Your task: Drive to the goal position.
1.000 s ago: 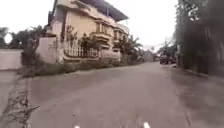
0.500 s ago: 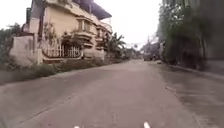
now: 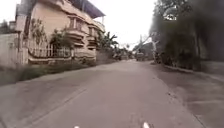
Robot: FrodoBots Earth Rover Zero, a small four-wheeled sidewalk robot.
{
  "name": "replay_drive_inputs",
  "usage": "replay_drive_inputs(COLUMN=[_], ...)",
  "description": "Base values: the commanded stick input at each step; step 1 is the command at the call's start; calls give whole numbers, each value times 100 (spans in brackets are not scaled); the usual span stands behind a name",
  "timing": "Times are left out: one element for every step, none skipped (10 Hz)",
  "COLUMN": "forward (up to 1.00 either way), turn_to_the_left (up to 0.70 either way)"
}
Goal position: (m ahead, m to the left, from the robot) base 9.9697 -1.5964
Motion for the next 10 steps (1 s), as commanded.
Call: replay_drive_inputs(forward=[85,85,85,85,85,85,85,85,85,85], turn_to_the_left=[1,1,1,1,-19,-31,-33,-33,-33,-33])
